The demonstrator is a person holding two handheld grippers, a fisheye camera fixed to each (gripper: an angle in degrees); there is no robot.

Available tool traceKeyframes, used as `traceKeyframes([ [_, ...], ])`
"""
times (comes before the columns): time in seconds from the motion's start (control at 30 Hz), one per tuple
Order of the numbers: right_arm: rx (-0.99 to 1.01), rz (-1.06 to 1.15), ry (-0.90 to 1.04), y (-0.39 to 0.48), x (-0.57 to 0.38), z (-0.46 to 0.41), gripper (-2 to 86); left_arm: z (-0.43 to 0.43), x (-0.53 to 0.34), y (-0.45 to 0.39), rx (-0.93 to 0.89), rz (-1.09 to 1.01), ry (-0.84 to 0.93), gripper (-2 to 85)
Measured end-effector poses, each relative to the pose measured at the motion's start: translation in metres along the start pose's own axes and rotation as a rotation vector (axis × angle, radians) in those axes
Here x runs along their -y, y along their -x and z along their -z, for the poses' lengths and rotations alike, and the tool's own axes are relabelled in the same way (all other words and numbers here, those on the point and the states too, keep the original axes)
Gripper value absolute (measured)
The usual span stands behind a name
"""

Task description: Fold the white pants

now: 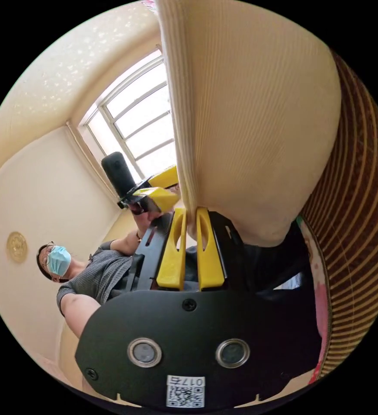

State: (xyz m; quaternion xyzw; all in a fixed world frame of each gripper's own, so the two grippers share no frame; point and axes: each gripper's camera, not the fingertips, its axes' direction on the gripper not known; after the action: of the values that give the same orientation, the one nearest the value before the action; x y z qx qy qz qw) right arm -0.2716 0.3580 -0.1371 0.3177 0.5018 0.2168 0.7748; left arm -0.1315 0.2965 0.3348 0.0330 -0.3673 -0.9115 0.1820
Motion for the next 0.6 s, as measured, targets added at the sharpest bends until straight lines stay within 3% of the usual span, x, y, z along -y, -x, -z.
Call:
traceKeyframes([
  [0.03, 0.035, 0.024, -0.007, 0.003, 0.008, -0.005, 3.1, 0.013, -0.011, -0.009, 0.167, 0.014, -0.099, 13.2],
  [0.1, 0.093, 0.042, -0.047, 0.002, 0.018, -0.009, 3.2, 0.019, -0.019, -0.022, 0.239, -0.054, -0.141, 10.9],
  [0.2, 0.098, 0.026, -0.060, -0.010, 0.020, -0.017, 3.2, 0.008, -0.016, -0.024, 0.230, -0.118, -0.012, 7.9],
  [0.27, 0.085, -0.036, -0.032, -0.027, 0.019, -0.013, 3.0, -0.003, -0.010, -0.015, 0.159, -0.121, 0.088, 7.4],
  [0.33, 0.021, -0.051, 0.025, -0.030, 0.022, -0.006, 2.6, -0.016, -0.004, -0.001, -0.027, -0.108, 0.224, 5.5],
  [0.47, -0.067, -0.011, 0.165, -0.022, 0.035, 0.024, 2.1, -0.005, -0.005, 0.007, -0.235, -0.193, 0.265, 4.6],
  [0.6, -0.166, -0.023, -0.105, -0.011, 0.019, 0.125, 2.0, 0.048, -0.018, 0.027, -0.292, -0.213, 0.167, 4.6],
])
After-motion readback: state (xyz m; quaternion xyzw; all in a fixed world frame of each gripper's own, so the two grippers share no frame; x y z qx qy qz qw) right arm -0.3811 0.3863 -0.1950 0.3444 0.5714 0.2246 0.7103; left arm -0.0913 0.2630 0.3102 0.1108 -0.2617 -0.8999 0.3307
